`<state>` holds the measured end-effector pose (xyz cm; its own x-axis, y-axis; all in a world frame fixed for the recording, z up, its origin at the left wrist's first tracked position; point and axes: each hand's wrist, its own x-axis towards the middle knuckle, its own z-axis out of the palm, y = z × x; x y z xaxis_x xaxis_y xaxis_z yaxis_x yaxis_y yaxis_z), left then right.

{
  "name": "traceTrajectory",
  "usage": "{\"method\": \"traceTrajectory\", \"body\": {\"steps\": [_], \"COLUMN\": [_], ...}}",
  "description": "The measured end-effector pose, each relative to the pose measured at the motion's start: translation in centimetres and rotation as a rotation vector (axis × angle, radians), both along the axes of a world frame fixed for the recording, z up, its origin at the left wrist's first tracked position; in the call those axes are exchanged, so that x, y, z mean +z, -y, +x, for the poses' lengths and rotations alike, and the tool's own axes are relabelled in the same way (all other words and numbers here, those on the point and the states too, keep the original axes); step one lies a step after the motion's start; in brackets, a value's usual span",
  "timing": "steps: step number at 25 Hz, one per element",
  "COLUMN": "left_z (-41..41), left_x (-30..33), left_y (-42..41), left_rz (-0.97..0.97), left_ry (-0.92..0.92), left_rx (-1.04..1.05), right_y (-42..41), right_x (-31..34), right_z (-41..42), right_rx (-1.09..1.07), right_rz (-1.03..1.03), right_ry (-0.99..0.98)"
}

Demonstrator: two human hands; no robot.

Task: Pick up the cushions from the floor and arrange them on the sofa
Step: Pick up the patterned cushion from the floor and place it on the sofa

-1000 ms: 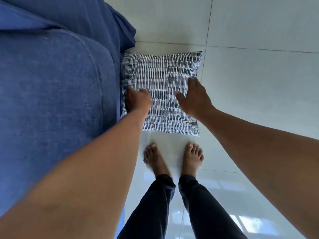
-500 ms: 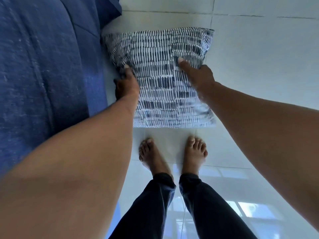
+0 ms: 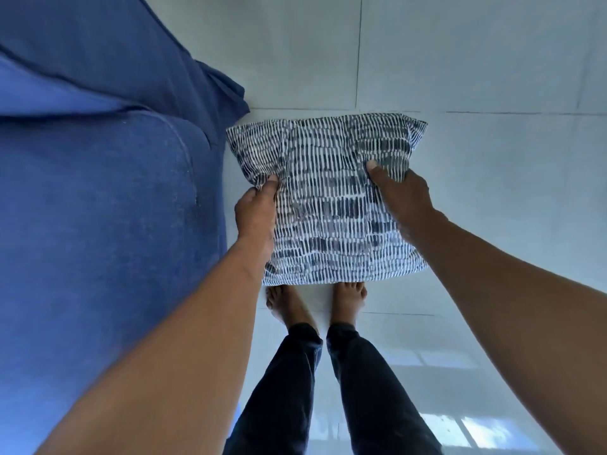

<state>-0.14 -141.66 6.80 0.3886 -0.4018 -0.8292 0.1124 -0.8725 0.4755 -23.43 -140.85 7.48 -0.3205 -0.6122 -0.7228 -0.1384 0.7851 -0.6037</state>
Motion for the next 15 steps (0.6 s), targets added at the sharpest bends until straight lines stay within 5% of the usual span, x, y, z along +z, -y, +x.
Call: {"method": "traceTrajectory", "body": {"steps": [15], "left_z": [6.1], "left_x": [38.2], "left_y": [-2.2], "left_rz": [-0.180], "left_ry": [-0.233], "left_rx": [0.095], "right_y": [-1.6], "right_x": [36.2], "right_z": [1.6], "right_rx": [-0.003], "right_rz": [-0.218], "right_ry": [0.149]}}
